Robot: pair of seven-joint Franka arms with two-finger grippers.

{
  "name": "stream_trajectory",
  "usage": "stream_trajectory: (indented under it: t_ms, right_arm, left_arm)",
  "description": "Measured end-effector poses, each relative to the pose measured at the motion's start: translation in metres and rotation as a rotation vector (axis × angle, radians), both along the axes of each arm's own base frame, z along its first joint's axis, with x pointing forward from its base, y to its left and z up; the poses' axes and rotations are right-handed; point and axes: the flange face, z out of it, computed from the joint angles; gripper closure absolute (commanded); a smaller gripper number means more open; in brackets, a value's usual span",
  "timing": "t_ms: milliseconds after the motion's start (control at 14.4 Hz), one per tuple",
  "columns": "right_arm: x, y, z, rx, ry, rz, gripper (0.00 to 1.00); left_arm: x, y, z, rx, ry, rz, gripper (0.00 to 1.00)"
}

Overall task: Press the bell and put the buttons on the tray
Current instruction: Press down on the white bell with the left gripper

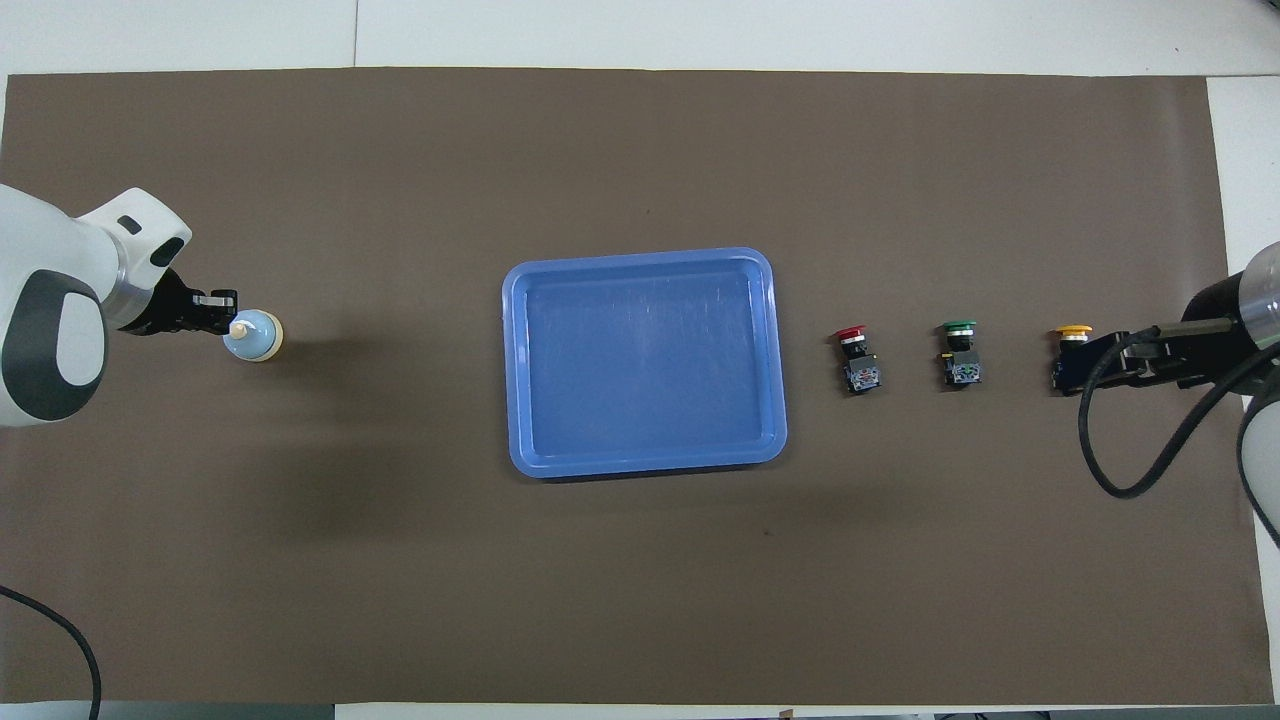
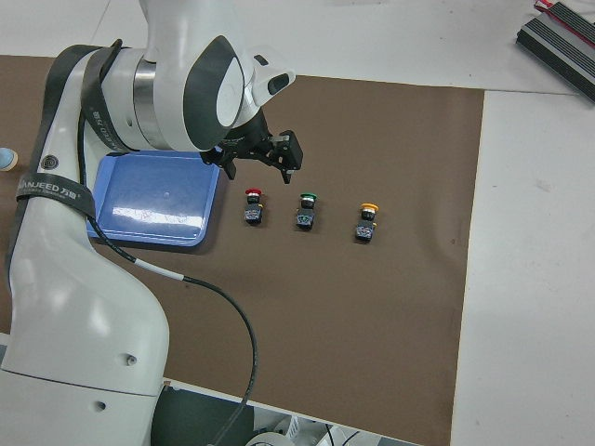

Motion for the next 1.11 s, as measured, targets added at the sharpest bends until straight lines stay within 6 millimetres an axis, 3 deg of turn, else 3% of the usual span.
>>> stream_trajectory:
  t_ms: [277, 624, 694, 763, 832, 902, 1110]
  right_arm:
    - [0.0, 0.0, 0.0, 0.0, 0.0, 0.0, 0.0]
    - [0.0, 0.0, 0.0, 0.0, 0.0, 0.0, 0.0]
    - [0.0, 0.0, 0.0, 0.0, 0.0, 0.0, 0.0]
    - [0.0, 0.0, 0.0, 0.0, 0.0, 0.0, 0.0]
    - [0.0, 0.0, 0.0, 0.0, 0.0, 0.0, 0.0]
    - [0.0, 0.0, 0.0, 0.0, 0.0, 0.0, 0.0]
    - [0.0, 0.0, 0.0, 0.0, 0.0, 0.0, 0.0]
  left_arm:
    - [-0.013, -0.002, -0.027, -0.001, -0.03, -0.003, 1.0]
    - [-0.011, -0.001, -0.018, -0.001, 0.004, -0.013, 1.0]
    - [-0.006, 0.0, -0.001, -0.001, 0.028, -0.014, 0.89]
    - [0.001, 0.0, 0.023, -0.001, 0.049, -0.015, 0.63]
    - [0.007, 0.0, 0.049, -0.001, 0.063, -0.017, 0.07]
    - [0.01, -0.002, 0.073, 0.0, 0.071, -0.019, 0.0]
    - [0.011, -0.007, 0.112, 0.0, 0.071, -0.026, 0.0]
